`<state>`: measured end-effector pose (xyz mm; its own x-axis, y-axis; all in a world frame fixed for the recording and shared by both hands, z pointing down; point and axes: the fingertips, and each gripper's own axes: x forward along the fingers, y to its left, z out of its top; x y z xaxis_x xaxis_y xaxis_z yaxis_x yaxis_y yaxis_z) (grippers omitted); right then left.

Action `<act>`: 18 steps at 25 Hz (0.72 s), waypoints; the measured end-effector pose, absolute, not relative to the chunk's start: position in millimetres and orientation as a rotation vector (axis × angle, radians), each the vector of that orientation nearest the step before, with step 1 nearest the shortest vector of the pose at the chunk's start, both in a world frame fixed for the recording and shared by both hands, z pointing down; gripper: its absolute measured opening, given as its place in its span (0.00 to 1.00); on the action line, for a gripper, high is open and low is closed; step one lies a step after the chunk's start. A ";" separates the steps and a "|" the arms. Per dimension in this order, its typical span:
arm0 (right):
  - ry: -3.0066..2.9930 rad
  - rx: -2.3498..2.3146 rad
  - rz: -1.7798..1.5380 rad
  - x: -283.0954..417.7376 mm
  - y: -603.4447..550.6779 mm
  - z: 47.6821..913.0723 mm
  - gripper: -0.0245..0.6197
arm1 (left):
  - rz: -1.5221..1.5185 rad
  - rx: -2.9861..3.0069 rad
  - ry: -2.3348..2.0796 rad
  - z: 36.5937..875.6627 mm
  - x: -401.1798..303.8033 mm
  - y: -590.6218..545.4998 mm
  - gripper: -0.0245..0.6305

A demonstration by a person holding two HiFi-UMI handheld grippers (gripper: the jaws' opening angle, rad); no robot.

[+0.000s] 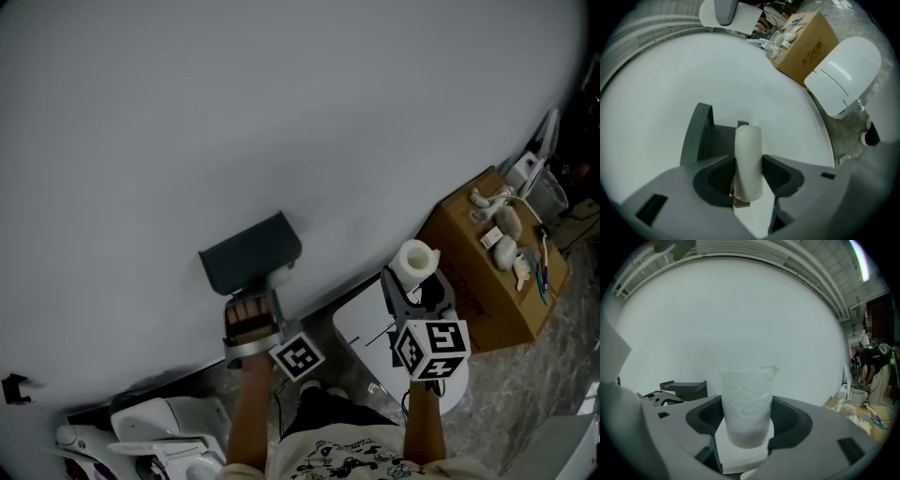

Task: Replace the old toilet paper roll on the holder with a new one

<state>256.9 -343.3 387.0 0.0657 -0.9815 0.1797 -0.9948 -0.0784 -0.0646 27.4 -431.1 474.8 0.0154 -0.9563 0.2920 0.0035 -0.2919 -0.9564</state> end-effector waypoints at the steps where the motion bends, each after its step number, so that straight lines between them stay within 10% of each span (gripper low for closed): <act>1: -2.070 2.246 0.274 258.9 -342.1 387.4 0.51 | -1.402 -1.436 1.039 474.5 29.7 -431.2 0.33; 18: -1.826 2.451 0.318 332.7 -294.9 394.0 0.51 | -1.202 -1.534 0.889 473.6 141.8 -439.2 0.32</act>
